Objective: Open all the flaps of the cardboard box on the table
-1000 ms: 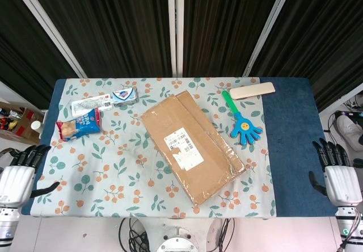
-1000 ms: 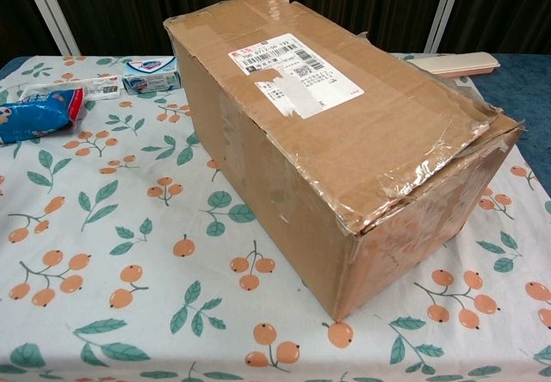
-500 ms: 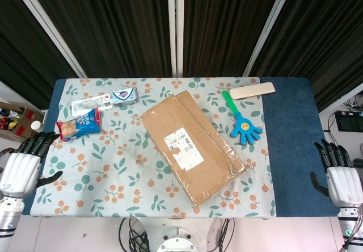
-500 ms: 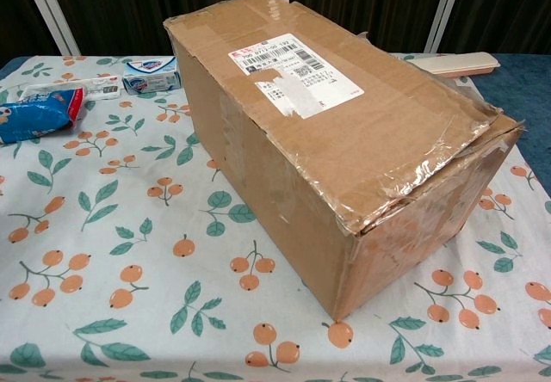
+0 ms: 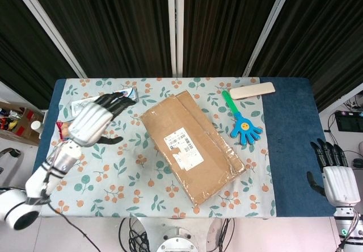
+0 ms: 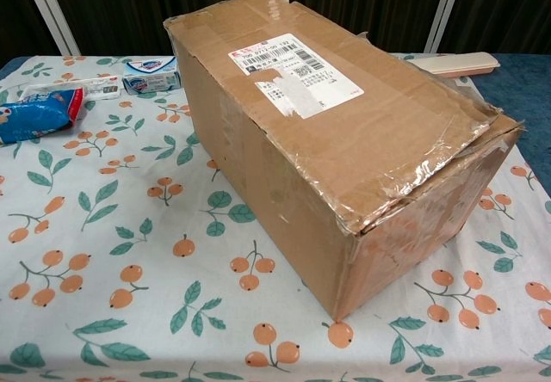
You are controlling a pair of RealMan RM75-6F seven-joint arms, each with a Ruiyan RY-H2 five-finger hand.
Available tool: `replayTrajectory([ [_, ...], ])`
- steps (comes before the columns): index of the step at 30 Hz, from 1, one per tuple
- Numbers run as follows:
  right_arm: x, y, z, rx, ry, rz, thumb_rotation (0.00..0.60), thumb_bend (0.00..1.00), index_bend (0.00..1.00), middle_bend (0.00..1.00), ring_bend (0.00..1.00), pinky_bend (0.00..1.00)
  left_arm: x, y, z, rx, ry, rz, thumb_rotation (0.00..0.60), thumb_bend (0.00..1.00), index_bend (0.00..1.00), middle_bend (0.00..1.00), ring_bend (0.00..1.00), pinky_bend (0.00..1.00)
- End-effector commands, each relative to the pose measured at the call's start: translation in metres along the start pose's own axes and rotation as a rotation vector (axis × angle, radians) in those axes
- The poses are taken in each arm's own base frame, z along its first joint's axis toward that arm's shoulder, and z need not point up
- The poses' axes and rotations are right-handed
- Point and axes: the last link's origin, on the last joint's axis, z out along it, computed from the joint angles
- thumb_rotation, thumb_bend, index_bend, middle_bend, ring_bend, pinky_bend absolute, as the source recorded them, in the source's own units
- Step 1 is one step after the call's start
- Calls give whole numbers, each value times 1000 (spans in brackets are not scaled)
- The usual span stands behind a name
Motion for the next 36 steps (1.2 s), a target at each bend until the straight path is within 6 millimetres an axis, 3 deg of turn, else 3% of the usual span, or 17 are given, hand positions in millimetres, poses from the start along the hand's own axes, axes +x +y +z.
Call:
replayTrajectory([
  [1, 0, 1, 0, -6, 0, 0, 600, 327, 0, 0, 0, 0, -6, 26, 63, -41, -38, -113, 600, 13, 191, 223, 138, 226],
  [2, 0, 2, 0, -9, -1, 0, 600, 327, 0, 0, 0, 0, -10, 29, 71, -45, -44, -120, 552, 4, 203, 231, 138, 222],
  [4, 0, 4, 0, -16, -1, 6, 600, 327, 0, 0, 0, 0, -18, 41, 85, -59, -65, -176, 283, 0, 261, 248, 137, 206],
  [6, -1, 5, 0, -20, -2, 16, 600, 320, 0, 0, 0, 0, -25, 50, 92, -80, -103, -184, 66, 0, 310, 260, 130, 180],
  [7, -2, 6, 0, -23, -5, 20, 600, 314, 0, 0, 0, 0, -30, 56, 95, -100, -120, -153, 25, 0, 316, 260, 125, 169],
  [9, -4, 8, 0, -29, -11, 18, 600, 303, 0, 0, 0, 0, -38, 66, 99, -137, -130, -116, 1, 0, 315, 260, 117, 164],
  [22, -10, 14, 4, -38, -22, 30, 600, 300, 0, 0, 0, 0, -76, 100, 131, -212, -217, -66, 0, 0, 313, 260, 100, 148],
  [36, -10, 21, 4, -37, -25, 39, 600, 288, 0, 0, 0, 0, -94, 101, 142, -250, -234, 82, 0, 0, 374, 339, 100, 147],
])
